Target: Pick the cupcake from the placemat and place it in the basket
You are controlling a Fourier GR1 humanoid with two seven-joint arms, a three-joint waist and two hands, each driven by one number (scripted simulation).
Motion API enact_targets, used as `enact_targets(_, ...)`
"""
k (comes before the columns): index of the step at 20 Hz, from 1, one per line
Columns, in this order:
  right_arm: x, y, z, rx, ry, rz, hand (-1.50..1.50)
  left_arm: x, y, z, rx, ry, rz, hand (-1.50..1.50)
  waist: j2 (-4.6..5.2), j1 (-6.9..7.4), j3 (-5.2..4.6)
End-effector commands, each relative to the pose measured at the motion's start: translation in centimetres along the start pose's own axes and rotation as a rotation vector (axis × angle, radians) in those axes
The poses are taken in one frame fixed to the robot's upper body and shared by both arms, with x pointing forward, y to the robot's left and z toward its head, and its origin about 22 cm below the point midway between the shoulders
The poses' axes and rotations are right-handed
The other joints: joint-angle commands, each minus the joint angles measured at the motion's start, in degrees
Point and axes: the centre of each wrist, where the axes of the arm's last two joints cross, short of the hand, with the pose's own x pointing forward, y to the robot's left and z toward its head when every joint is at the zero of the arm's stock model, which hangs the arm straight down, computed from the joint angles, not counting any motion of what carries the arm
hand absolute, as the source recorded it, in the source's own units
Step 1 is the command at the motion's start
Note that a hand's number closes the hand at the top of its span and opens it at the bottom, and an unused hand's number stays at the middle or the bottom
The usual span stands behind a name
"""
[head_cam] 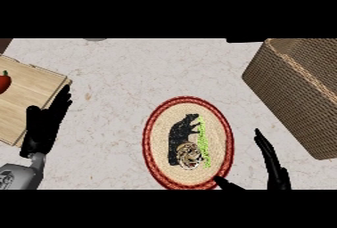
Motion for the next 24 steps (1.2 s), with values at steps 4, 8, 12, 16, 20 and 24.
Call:
enact_targets(4, 1.2, -5.3, 4.2, 0.398, 0.197, 0.244, -1.50, 0.7, -0.3, -0.5, -0.015, -0.006, -0.010, 0.00, 0.49, 1.49, -0.21)
enact_targets(8, 6.1, -7.2, 2.8, 0.519, 0.243, 0.244, -1.50, 1.1, -0.9, -0.7, -0.028, -0.012, -0.004, 0.00, 0.36, 2.16, 0.02)
enact_targets(12, 12.0, -8.8, 1.8, 0.561, 0.296, 0.254, -1.50, 1.0, -1.3, -1.3, -0.038, -0.013, -0.003, 0.00, 0.32, 2.09, 0.34)
enact_targets(16, 14.9, -7.7, -0.1, 0.506, 0.339, 0.267, -1.50, 1.4, -1.5, -1.1, -0.047, -0.007, -0.012, 0.00, 0.40, 3.61, 0.57)
enact_targets(20, 15.1, -7.2, 0.0, 0.450, 0.340, 0.273, -1.50, -0.1, -0.7, 0.0, -0.050, -0.008, 0.002, 0.00, 0.20, 3.42, 0.63)
enact_targets(24, 14.4, -6.0, -1.0, 0.388, 0.337, 0.309, -1.50, 1.5, -3.2, -1.7, -0.046, -0.016, -0.004, 0.00, 0.26, 3.06, 0.63)
